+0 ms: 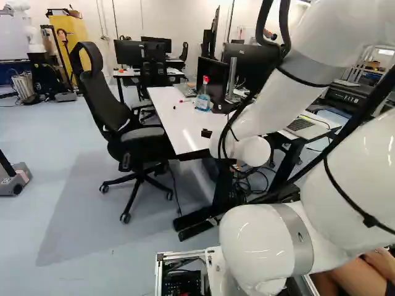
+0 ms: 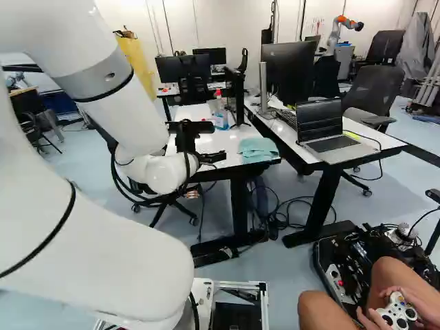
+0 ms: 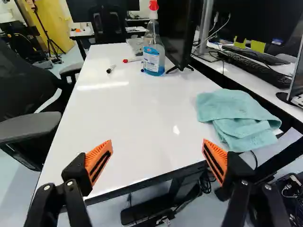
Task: Clean the table with the green towel
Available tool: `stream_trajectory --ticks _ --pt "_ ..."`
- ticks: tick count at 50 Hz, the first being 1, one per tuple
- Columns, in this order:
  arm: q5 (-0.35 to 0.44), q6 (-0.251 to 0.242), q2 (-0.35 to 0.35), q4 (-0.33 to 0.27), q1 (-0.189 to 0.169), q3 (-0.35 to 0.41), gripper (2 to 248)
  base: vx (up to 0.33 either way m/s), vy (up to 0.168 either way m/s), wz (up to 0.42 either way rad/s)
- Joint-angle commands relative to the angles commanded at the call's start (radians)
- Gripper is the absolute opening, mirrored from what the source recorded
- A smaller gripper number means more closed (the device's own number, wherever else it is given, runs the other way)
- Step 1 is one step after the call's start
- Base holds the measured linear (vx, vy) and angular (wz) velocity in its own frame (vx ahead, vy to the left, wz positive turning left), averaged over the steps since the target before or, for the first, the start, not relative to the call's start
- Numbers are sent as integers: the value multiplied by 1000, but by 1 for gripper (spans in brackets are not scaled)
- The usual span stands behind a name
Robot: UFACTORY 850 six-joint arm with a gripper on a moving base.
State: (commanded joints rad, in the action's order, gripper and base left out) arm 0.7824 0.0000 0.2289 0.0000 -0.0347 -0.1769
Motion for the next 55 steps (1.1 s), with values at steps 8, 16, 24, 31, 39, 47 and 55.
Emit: stream_trajectory --ticks 8,16,24,31,39,47,55 --pt "32 0 18 0 12 32 247 0 0 0" --pt "58 0 32 0 22 57 247 0 0 0" --pt "76 0 42 0 29 75 247 0 0 0" --pt "86 0 48 0 33 85 247 0 0 0" --pt "90 0 50 0 35 90 247 0 0 0" --pt "90 0 50 0 35 90 247 0 0 0" --pt "90 0 50 0 35 90 247 0 0 0"
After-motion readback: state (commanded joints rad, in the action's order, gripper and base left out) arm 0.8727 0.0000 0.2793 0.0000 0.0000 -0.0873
